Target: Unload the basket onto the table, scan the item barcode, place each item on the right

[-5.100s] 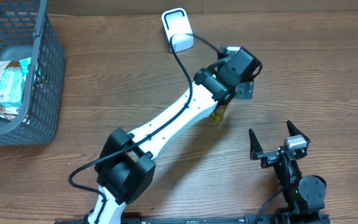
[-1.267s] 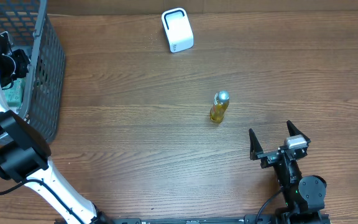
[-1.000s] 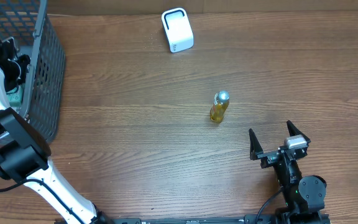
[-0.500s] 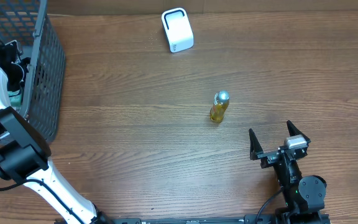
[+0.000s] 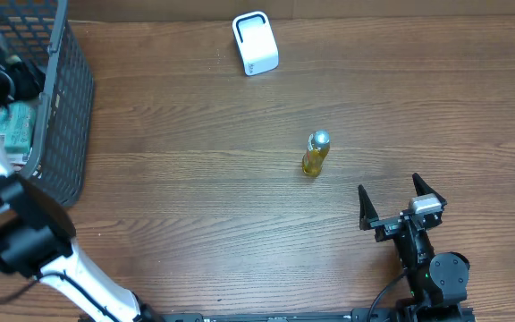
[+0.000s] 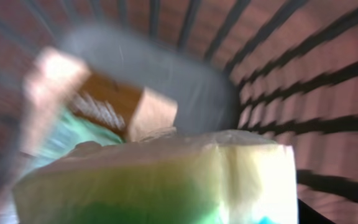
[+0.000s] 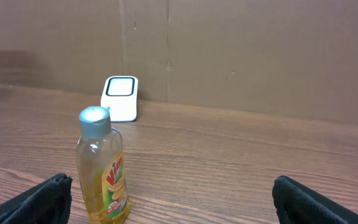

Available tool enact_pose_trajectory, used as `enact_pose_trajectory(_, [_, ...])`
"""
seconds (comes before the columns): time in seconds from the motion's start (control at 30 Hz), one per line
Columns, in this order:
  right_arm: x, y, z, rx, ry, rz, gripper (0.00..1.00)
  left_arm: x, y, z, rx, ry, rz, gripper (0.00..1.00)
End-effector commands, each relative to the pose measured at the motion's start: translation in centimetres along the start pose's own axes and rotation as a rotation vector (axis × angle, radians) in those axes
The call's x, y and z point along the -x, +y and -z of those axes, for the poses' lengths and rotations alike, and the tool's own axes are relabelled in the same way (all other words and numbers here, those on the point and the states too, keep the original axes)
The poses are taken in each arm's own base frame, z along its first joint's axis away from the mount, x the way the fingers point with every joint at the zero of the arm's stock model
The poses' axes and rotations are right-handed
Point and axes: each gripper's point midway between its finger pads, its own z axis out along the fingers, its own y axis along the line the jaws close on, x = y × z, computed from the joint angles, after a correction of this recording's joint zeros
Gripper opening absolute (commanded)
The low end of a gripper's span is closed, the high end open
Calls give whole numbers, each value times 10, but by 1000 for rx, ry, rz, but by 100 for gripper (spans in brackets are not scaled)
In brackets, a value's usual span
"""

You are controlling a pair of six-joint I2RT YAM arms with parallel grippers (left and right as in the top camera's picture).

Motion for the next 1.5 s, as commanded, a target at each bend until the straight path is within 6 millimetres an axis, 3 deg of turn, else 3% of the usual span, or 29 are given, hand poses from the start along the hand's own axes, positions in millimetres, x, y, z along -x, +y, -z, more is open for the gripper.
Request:
enact_pose_trajectory(0.0, [-3, -2, 0, -8, 0, 1, 100, 72, -28, 128, 5, -321, -23, 39])
enact_pose_trajectory(0.1, [-3, -2, 0, -8, 0, 1, 100, 84, -40, 174, -1, -423, -22, 35])
enact_pose_trajectory(0.23, [-3, -2, 0, -8, 0, 1, 100, 85, -60, 224, -19, -505, -27, 33])
enact_pose_trajectory(0.33, [-3, -2, 0, -8, 0, 1, 100, 76, -79, 244, -52, -508, -18, 32])
enact_pose_trajectory(0.43, [-3, -2, 0, -8, 0, 1, 100, 56, -106, 251, -103, -454, -5, 29])
enact_pose_trajectory(0.73, [-3, -2, 0, -8, 0, 1, 100, -38, -209, 222, -262, -82, -100, 25])
enact_pose_trajectory(1.03, [-3, -2, 0, -8, 0, 1, 100, -116, -290, 172, -229, 205, -229, 26])
enact_pose_trajectory(1.1, [-3, -2, 0, -8, 0, 1, 100, -130, -306, 161, -237, 255, -216, 16])
enact_pose_trajectory(1.13, [-3, -2, 0, -8, 0, 1, 100, -135, -313, 157, -240, 277, -209, 10])
enact_pose_trajectory(1.3, [-3, -2, 0, -8, 0, 1, 100, -163, -338, 130, -253, 381, -239, 4])
enact_pose_trajectory(1.47, [-3, -2, 0, -8, 0, 1, 100, -185, -355, 106, -254, 467, -241, 11])
